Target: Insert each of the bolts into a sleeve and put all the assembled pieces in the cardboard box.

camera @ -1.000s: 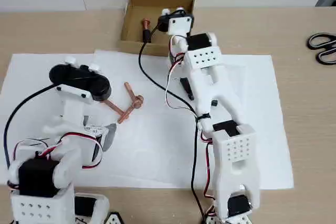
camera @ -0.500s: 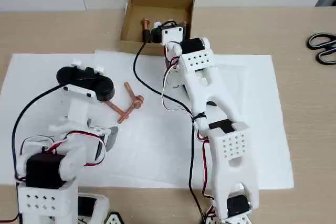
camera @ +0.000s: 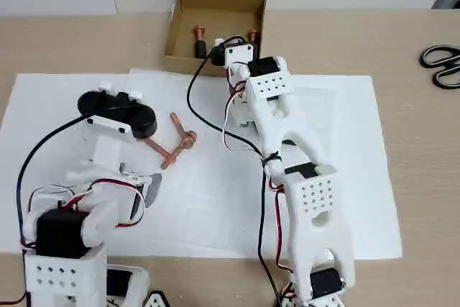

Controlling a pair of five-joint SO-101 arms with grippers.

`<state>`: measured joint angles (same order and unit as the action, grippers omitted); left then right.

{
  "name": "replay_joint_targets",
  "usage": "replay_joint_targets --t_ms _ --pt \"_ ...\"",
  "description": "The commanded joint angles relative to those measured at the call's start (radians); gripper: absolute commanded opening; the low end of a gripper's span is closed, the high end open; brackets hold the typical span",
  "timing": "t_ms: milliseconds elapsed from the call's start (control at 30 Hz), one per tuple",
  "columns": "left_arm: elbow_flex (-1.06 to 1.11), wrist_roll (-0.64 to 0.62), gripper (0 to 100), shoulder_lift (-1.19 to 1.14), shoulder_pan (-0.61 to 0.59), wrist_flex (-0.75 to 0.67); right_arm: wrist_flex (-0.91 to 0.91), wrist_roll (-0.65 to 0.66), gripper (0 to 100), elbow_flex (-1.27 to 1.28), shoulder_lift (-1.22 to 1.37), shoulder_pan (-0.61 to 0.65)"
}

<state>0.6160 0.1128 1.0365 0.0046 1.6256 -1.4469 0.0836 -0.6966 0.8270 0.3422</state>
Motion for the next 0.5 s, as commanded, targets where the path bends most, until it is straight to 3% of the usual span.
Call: replay_joint_targets --t_ms 0,333,467 --pt "-0.004 0.009 21 0.006 -0.006 -0.023 0.008 0.009 0.2 0.005 -0.001 0.007" --pt "-0.156 0.003 21 -0.014 -0.034 0.028 -0.234 0.041 0.4 -0.433 -0.107 0.004" --pt "-0.292 0.005 21 -0.190 -0.089 0.104 -0.239 0.078 0.4 -0.442 -0.226 -0.035"
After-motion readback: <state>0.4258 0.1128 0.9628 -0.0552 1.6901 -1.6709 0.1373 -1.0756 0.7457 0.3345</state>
